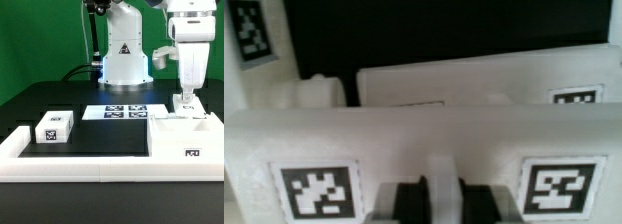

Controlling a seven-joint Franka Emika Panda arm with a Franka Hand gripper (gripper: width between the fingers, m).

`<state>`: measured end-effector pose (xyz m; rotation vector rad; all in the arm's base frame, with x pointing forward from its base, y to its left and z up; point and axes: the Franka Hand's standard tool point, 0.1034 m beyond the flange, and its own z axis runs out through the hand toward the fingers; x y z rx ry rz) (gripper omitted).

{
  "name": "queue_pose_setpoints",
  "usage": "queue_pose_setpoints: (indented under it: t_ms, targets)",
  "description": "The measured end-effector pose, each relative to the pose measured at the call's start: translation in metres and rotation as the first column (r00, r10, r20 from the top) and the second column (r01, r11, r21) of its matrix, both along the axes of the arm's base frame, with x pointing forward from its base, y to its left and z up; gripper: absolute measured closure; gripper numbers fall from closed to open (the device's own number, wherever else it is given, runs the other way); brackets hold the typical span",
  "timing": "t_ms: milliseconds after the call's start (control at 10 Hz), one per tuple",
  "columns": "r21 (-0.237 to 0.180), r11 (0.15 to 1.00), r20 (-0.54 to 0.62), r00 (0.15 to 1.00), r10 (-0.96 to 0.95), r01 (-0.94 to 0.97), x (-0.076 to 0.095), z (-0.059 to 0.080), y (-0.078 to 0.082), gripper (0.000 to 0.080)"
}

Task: Assemble cabinet

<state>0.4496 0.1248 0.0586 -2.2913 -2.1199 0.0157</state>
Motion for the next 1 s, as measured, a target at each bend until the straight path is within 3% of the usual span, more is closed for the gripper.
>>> queue_pose_setpoints:
  t_ms: [300, 1000]
  targets:
    - [-0.003, 1.0, -0.005, 1.0, 0.021, -0.021, -0.0058, -0.0009, 0.0036, 0.0737]
    - [-0.002, 1.0, 0.005, 1.0, 0.026, -0.026, 0.0023, 0.0015, 0.0031, 0.0737]
